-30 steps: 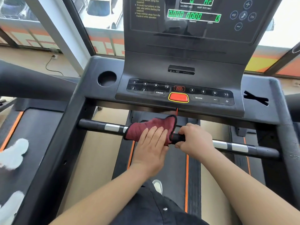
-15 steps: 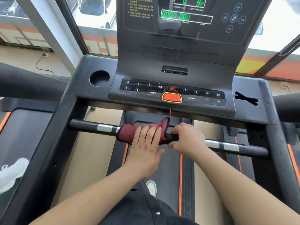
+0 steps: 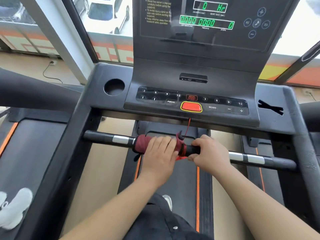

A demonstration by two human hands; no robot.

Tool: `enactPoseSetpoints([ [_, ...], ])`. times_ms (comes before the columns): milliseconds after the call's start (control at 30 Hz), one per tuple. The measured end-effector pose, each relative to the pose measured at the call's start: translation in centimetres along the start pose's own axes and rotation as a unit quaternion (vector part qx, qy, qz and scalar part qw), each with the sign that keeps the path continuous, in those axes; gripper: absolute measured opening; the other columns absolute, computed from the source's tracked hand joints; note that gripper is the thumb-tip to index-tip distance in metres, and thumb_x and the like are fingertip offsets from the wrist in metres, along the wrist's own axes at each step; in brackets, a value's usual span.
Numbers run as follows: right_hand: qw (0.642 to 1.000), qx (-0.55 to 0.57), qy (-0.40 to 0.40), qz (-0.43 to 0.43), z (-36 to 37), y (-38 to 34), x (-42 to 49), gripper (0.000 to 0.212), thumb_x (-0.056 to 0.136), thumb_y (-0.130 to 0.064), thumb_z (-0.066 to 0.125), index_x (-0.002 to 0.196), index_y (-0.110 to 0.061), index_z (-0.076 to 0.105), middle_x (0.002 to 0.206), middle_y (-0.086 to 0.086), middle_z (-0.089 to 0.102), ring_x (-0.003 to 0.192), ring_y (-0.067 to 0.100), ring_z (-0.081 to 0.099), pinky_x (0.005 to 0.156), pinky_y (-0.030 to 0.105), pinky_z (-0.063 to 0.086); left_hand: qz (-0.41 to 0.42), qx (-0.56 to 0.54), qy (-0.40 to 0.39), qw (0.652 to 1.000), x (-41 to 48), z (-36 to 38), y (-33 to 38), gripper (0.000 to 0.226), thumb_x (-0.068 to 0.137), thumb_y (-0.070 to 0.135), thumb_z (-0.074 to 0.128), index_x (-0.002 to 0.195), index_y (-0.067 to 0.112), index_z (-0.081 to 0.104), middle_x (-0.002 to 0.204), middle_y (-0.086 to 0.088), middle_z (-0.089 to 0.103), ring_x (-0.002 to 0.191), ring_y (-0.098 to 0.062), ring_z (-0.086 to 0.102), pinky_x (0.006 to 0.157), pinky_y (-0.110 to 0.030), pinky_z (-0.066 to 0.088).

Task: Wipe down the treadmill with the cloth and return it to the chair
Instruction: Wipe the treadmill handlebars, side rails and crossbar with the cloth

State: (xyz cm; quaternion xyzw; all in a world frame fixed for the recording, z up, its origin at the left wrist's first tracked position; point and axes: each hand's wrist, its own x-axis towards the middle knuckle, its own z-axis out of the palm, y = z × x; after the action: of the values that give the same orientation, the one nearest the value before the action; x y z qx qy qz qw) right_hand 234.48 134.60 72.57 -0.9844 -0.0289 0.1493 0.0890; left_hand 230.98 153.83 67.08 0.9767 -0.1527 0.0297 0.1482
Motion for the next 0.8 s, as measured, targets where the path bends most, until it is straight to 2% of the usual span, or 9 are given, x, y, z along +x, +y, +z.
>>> enactPoseSetpoints([
  [67,1.0,0.01,0.024,0.004,0.5,0.1,-0.5,0.042,0.076,-0.049,0.077,0.115,-0.037,0.068,0.1,-0.013,0.056,0.104,0.016,0.054,0.072,0.03,0.046,0.058,0.036,0.001,0.998,0.0,-0.1,-2.6,0.04,0.103,0.035,0.045,0.132,0.012,0.06,0.123,-0.006,0.062,0.108,-0.031,0.055,0.102,-0.045,0.043],
  [167,0.999,0.016,0.033,0.007,0.7,-0.2,-0.9,0.04,0.077,-0.045,0.075,0.116,-0.037,0.069,0.1,-0.014,0.055,0.103,0.015,0.053,0.074,0.032,0.049,0.038,0.068,-0.005,0.997,1.3,-1.8,-5.3,0.036,0.104,0.039,0.036,0.114,0.019,0.064,0.102,-0.001,0.067,0.089,-0.028,0.06,0.083,-0.042,0.044],
  [233,1.0,0.011,0.017,0.01,0.3,-1.0,-0.8,0.043,0.078,-0.039,0.074,0.12,-0.035,0.067,0.11,-0.014,0.056,0.109,0.016,0.053,0.078,0.033,0.051,0.005,0.064,-0.025,0.998,1.5,-3.2,-7.1,0.037,0.105,0.039,0.029,0.105,0.022,0.062,0.093,0.001,0.066,0.082,-0.027,0.06,0.077,-0.042,0.046],
  [333,0.998,0.038,0.039,-0.033,0.1,-3.5,-0.8,0.067,0.077,-0.042,0.079,0.138,-0.026,0.058,0.132,-0.009,0.054,0.124,0.02,0.05,0.095,0.035,0.049,0.001,0.042,-0.003,0.999,-0.6,-4.5,-10.2,0.031,0.105,0.036,0.034,0.108,0.021,0.06,0.096,0.001,0.065,0.086,-0.027,0.059,0.083,-0.043,0.045],
  [400,0.995,0.065,0.045,-0.066,0.2,-6.3,-0.8,0.071,0.077,-0.048,0.078,0.14,-0.024,0.055,0.132,-0.007,0.053,0.125,0.019,0.048,0.099,0.035,0.047,-0.007,0.031,0.002,0.999,-1.9,-5.6,-12.6,0.026,0.104,0.033,0.038,0.111,0.02,0.06,0.1,0.001,0.065,0.089,-0.027,0.057,0.09,-0.041,0.042],
  [500,0.994,0.043,0.026,-0.097,1.4,-9.8,-1.0,0.054,0.082,-0.051,0.071,0.128,-0.024,0.061,0.122,-0.006,0.057,0.117,0.02,0.052,0.095,0.036,0.048,0.005,0.063,-0.027,0.998,-2.7,-7.9,-17.8,0.038,0.103,0.033,0.032,0.114,0.016,0.063,0.103,-0.003,0.07,0.093,-0.03,0.062,0.099,-0.044,0.045],
  [600,0.996,0.034,0.052,-0.068,2.7,-11.3,-0.8,0.04,0.085,-0.048,0.069,0.116,-0.023,0.066,0.112,-0.004,0.058,0.108,0.023,0.054,0.087,0.038,0.05,-0.017,0.138,-0.076,0.987,-2.5,-9.8,-22.3,0.035,0.105,0.031,0.031,0.104,0.017,0.063,0.095,-0.006,0.073,0.09,-0.032,0.065,0.1,-0.044,0.05],
  [700,0.996,0.042,0.076,-0.032,3.1,-11.8,-0.8,0.033,0.087,-0.044,0.07,0.113,-0.024,0.069,0.109,-0.004,0.059,0.105,0.023,0.055,0.083,0.036,0.05,-0.065,0.17,-0.097,0.978,-2.3,-9.3,-20.5,0.027,0.103,0.024,0.034,0.098,0.018,0.059,0.091,-0.007,0.07,0.084,-0.032,0.061,0.099,-0.045,0.045],
  [800,0.997,0.039,0.066,-0.014,3.1,-12.1,-0.5,0.033,0.088,-0.045,0.069,0.114,-0.025,0.067,0.111,-0.007,0.058,0.11,0.019,0.053,0.083,0.034,0.049,-0.102,0.18,-0.061,0.976,-2.4,-7.3,-15.2,0.024,0.099,0.02,0.037,0.1,0.014,0.06,0.091,-0.009,0.064,0.085,-0.032,0.055,0.093,-0.048,0.035],
])
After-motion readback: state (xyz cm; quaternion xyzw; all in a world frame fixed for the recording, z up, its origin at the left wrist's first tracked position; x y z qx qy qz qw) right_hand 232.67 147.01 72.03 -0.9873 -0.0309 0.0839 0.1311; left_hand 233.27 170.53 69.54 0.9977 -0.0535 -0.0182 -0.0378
